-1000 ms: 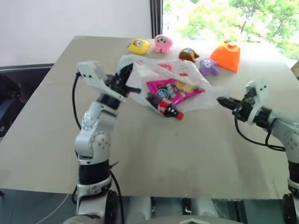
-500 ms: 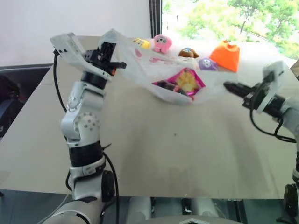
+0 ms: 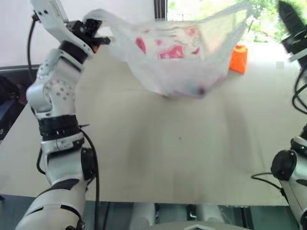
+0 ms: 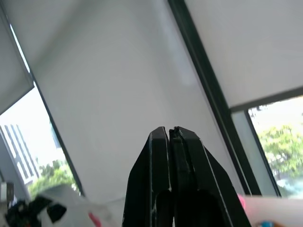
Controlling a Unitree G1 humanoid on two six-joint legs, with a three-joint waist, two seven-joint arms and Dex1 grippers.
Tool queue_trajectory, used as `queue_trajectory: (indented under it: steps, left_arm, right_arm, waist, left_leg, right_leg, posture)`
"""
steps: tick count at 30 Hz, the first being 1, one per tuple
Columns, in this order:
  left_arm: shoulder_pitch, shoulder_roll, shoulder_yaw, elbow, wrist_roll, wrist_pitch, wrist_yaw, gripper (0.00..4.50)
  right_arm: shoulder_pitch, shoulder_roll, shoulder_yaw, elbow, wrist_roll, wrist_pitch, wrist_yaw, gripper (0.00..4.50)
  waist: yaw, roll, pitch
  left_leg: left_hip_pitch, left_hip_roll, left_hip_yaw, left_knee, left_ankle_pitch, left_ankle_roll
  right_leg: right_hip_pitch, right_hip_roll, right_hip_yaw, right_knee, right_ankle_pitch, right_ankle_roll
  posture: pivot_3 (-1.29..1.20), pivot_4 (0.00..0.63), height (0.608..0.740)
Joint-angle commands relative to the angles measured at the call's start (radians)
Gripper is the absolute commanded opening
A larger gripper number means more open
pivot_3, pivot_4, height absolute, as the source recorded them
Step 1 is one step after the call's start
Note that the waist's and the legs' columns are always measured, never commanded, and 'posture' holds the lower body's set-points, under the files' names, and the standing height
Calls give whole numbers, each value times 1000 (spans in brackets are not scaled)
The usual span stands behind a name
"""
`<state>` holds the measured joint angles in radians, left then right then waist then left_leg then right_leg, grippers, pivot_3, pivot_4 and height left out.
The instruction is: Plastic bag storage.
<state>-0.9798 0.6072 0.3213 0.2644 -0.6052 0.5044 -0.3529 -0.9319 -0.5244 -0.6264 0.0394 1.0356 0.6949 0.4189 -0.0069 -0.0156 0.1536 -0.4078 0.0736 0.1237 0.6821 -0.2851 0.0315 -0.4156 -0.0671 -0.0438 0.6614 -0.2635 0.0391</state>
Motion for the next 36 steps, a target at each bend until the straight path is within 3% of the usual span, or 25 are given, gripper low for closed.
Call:
queue_trajectory:
  steps: [1, 5, 9, 14, 15, 17, 18, 19, 20, 25, 30, 36]
  left_arm:
    - [-87, 27, -27, 66, 65, -57, -48, 0]
    - [-153, 27, -59, 142, 116, -95, -98, 0]
    - [-76, 29, -92, 59, 114, -70, -195, 0]
    - [127, 87, -99, -105, 111, -50, -319, 0]
    - [159, 101, -93, -125, 107, -48, -338, 554]
    - [248, 147, -62, -190, 67, -5, -393, 1196]
    - [302, 175, -46, -227, 49, 13, -428, 1768]
    - [356, 201, -25, -261, 27, 37, -456, 1939]
    - [408, 225, -1, -290, 8, 60, -478, 2414]
    - [713, 319, 142, -404, -55, 116, -592, 4422]
    - [955, 206, 195, -503, 2, 50, -503, 4422]
    - [1127, 2, 37, -569, 215, -184, -355, 4422]
  right_arm:
    - [-32, -1, -25, 11, 16, -62, -34, 137]
    - [-11, -10, 1, 31, -4, -72, -34, 137]
    - [56, -35, 41, -6, -12, -49, 11, 137]
    - [197, -78, 90, -74, 0, 17, 80, 1710]
    - [221, -83, 95, -85, 1, 26, 88, 2444]
    - [291, -95, 110, -109, -14, 40, 99, 3142]
    - [331, -104, 126, -121, -35, 42, 109, 3783]
    - [374, -113, 145, -136, -62, 38, 121, 3946]
    - [416, -123, 167, -152, -92, 30, 136, 4414]
    - [634, -158, 280, -230, -257, -66, 222, 4500]
    - [838, -103, 364, -257, -455, -277, 243, 4500]
    - [974, -45, 379, -210, -555, -522, 345, 4500]
  waist:
    - [-2, 0, 0]
    - [-5, 0, 0]
    - [-7, 1, 0]
    - [-9, 1, 0]
    - [-9, 1, 0]
    - [-8, 1, 0]
    - [-7, 1, 0]
    - [-7, 1, 0]
    - [-8, 1, 0]
    - [-7, 1, 0]
    - [0, 1, -1]
    - [-1, 1, -1]
  left_leg:
    - [-1, 0, 0, 0, 0, 0]
    - [-3, 0, 0, 3, 0, 0]
    - [-3, 0, 0, 2, 0, 0]
    - [-5, 0, 1, 2, 0, 0]
    - [-6, 0, 1, 2, 0, 0]
    - [-6, 0, 0, 2, 0, 0]
    - [-6, 0, 0, 3, 0, -1]
    - [-6, 0, 0, 3, 0, 0]
    - [-6, 0, 1, 3, 0, 0]
    - [-5, 1, 1, 2, 0, 0]
    - [-2, 0, -1, 3, 0, 0]
    - [8, 0, 0, 2, 0, 0]
  right_leg:
    - [0, 0, -1, 0, 0, 0]
    - [-3, -1, -1, 0, 0, 0]
    - [-4, -1, -1, 1, 0, 0]
    - [-6, -1, 0, 1, 0, 0]
    - [-7, -1, 0, 2, 0, 0]
    - [-7, -1, 0, 2, 0, 0]
    - [-7, -1, 0, 2, 0, 0]
    - [-7, -1, 0, 2, 0, 0]
    - [-7, -1, 0, 2, 0, 0]
    - [-8, -2, 1, 2, 0, 0]
    - [-3, -2, 0, 2, 0, 0]
    - [7, -2, 3, 2, 0, 0]
  posture:
    - [0, 150, 740]
    - [0, 150, 740]
    - [0, 150, 740]
    - [0, 150, 740]
    - [0, 150, 740]
    - [0, 150, 740]
    - [0, 150, 740]
    - [0, 150, 740]
    - [0, 150, 740]
    - [0, 150, 740]
    - [0, 150, 740]
    - [0, 150, 740]
